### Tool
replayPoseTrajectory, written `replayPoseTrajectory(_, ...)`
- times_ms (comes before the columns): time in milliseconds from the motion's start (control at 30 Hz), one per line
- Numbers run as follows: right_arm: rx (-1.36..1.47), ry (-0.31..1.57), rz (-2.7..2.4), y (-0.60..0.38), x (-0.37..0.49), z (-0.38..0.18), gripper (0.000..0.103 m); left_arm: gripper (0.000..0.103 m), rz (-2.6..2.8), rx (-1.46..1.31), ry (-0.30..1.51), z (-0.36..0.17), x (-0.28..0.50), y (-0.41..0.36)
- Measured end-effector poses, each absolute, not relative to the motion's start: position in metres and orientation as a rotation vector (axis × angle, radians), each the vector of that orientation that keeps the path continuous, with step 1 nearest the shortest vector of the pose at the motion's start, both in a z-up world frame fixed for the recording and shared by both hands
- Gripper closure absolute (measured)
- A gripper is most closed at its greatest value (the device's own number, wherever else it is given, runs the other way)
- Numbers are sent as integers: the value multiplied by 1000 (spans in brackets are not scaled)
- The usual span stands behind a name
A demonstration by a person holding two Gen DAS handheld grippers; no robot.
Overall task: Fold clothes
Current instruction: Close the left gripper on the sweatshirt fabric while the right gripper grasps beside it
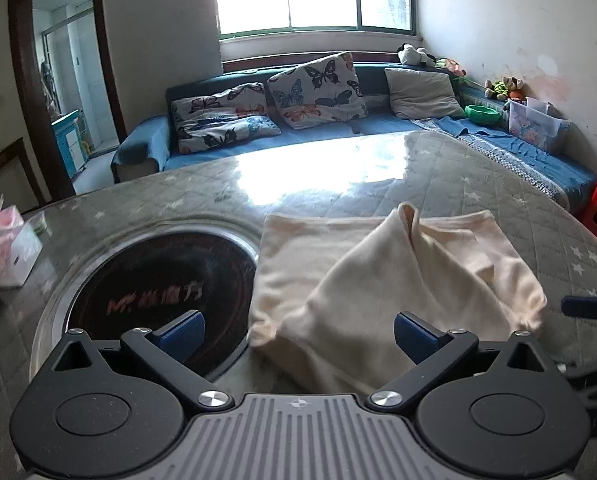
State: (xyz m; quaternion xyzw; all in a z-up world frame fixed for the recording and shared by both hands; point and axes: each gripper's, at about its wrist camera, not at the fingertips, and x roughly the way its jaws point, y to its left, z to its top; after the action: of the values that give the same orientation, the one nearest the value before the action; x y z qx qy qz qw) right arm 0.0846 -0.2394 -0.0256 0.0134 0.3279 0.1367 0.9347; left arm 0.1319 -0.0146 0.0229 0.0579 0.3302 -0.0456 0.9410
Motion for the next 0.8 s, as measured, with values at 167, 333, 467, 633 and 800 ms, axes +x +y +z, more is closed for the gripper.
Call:
replayPoseTrajectory(167, 33, 671, 272, -244, 94, -24, 9, 4, -124, 148, 670, 26, 153, -30)
replayPoseTrajectory(333, 33, 670, 269, -246, 102, -22, 10, 10, -150, 142, 681, 25, 174, -44)
replayPoseTrajectory(467, 29, 668, 267, -248, 105, -21, 10, 23, -165, 142, 699, 20, 192, -53)
replayPoseTrajectory(633, 25, 669, 262, -252, 108, -20, 10, 44, -181, 147, 736, 9, 206, -51)
replayPoseTrajectory(800, 16, 664, 266, -253, 114, -16, 11, 74, -209, 130, 735, 8, 203, -39)
